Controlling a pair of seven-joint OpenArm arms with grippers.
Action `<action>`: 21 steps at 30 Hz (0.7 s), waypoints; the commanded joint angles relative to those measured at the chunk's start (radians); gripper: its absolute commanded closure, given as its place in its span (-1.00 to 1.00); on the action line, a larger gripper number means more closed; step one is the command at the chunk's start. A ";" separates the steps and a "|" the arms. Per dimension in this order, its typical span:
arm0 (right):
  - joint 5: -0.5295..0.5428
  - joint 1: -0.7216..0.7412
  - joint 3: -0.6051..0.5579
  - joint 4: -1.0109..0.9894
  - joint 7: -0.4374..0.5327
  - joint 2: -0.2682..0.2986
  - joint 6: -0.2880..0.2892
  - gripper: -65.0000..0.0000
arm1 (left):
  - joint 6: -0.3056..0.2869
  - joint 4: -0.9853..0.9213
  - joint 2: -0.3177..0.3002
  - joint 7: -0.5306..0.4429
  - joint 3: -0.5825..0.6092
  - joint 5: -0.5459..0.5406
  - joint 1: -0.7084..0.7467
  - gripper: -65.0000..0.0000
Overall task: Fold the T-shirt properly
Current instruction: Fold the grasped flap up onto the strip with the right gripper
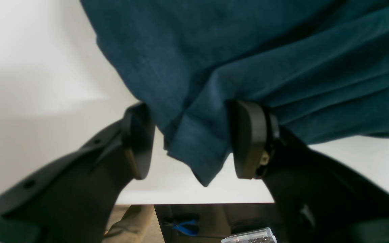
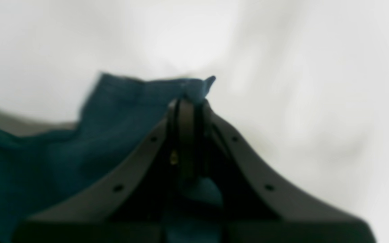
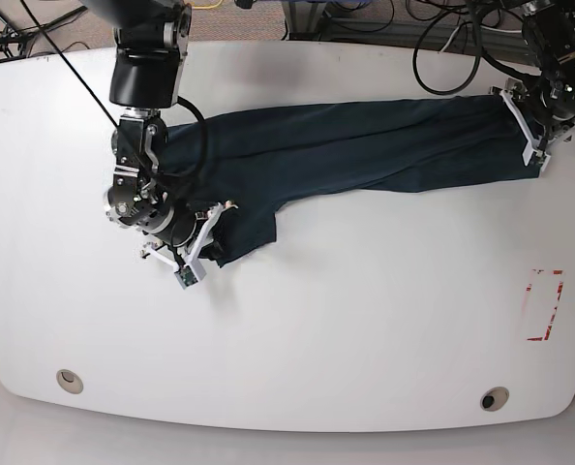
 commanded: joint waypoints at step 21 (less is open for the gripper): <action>0.728 -0.297 -0.004 0.433 -0.248 0.158 0.003 1.00 | -0.001 0.013 -0.016 -0.009 0.039 -0.001 -0.006 0.00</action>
